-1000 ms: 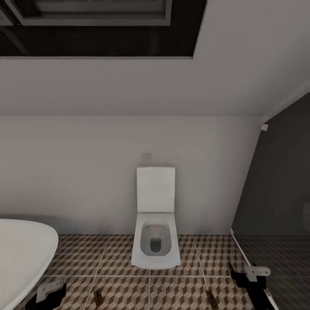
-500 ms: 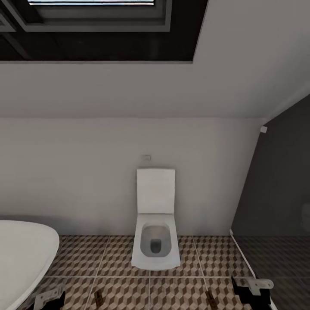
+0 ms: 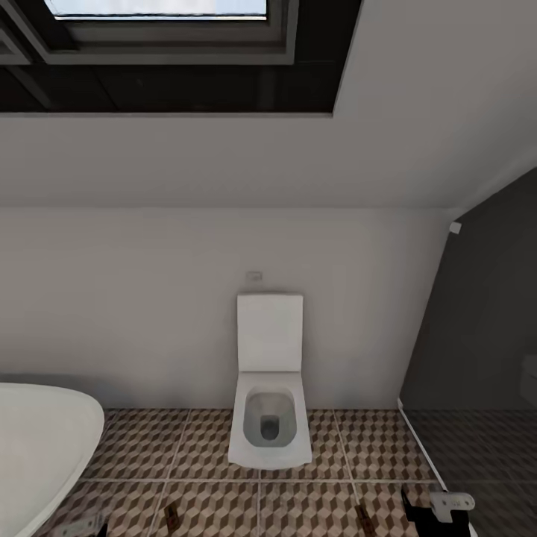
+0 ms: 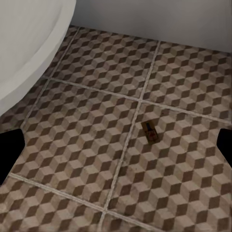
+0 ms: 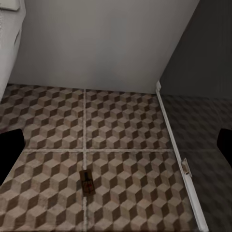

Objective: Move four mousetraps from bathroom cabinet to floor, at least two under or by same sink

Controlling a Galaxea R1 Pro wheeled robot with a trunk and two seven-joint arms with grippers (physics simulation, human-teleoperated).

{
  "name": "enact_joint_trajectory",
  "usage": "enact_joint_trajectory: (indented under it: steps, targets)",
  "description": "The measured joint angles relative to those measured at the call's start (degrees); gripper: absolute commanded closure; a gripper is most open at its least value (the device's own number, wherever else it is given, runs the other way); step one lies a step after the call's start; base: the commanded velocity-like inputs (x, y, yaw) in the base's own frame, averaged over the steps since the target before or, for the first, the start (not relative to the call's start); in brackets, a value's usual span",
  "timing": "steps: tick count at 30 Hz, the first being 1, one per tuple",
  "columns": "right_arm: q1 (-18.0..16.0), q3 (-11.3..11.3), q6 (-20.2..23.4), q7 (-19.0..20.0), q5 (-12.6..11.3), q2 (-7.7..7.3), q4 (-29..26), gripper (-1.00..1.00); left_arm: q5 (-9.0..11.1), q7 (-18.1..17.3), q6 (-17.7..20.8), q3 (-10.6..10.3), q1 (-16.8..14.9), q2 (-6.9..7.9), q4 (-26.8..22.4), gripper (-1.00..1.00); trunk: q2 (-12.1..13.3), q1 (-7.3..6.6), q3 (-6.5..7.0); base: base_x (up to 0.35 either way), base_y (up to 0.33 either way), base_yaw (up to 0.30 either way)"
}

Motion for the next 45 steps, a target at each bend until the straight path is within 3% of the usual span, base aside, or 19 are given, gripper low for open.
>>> enact_joint_trajectory:
  steps: [30,45]
  targets:
    - [5.46,0.08,0.38,-0.02,0.25,1.13,0.03,-1.0,0.01,-0.07,0.35,0.0,3.66,0.13,0.12,-1.0,12.06,-6.6,5.41,0.0,0.0,0.0]
    - [7.9,0.31,0.42,-0.18,6.0,3.81,0.02,-1.0,0.07,0.44,0.42,0.09,4.75,0.27,0.11,-1.0,18.09,-9.9,8.11,0.0,0.0,0.0]
